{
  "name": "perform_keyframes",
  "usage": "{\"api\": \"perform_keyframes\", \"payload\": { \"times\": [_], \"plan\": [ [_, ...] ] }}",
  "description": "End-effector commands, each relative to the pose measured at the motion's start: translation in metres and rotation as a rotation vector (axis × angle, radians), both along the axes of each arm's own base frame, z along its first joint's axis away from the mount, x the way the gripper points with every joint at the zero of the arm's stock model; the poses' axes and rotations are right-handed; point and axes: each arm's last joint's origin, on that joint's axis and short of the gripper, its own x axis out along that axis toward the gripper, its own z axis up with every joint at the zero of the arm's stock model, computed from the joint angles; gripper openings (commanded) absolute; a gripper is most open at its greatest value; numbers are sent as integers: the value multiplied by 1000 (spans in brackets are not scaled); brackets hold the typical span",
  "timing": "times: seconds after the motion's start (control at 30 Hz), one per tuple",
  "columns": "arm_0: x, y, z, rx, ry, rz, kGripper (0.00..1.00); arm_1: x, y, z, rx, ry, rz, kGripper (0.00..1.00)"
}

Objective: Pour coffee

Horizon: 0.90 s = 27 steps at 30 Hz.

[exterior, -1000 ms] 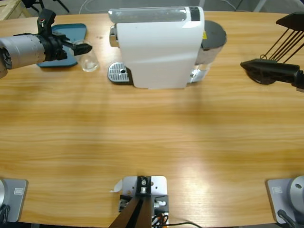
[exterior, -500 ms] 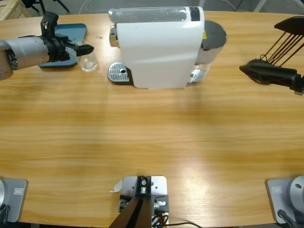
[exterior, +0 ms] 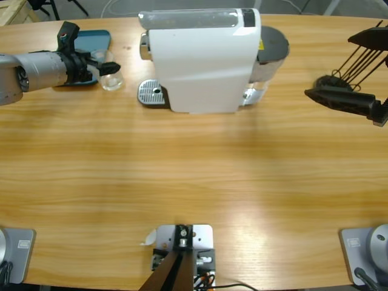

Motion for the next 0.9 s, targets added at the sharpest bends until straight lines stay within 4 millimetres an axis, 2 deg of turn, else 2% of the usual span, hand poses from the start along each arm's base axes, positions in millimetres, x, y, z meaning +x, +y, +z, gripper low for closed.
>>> {"api": "perform_keyframes", "payload": {
  "times": [0.03, 0.07, 0.13, 0.17, 0.2, 0.27, 0.43, 0.6, 0.9],
  "plan": [
    [-13, 7, 6, -29, 4, -45, 255, 3, 1, -13, -1, 26, -9, 1000],
    [-17, 8, 12, -28, -16, -61, 252, 3, 1, -15, 0, 27, -9, 1000],
    [-24, 9, 27, -39, -59, -94, 95, 3, 0, -15, -2, 25, -10, 1000],
    [-27, 9, 34, -50, -79, -107, 83, 2, -1, -16, -2, 26, -9, 1000],
    [-31, 8, 42, -61, -100, -119, 11, 1, -1, -16, -2, 26, -7, 1000],
    [-38, 2, 49, -75, -118, -150, 0, 0, -3, -16, 0, 25, -5, 1000],
    [-48, -26, 35, -67, -69, -242, 0, -8, -13, -13, 11, 14, -8, 1000],
    [-50, -33, 9, -30, 11, -260, 0, -23, -29, -16, 10, 16, -14, 1000],
    [-47, -53, 7, -63, 29, -300, 0, -25, -31, -25, -2, 36, -14, 1000]
  ]
}}
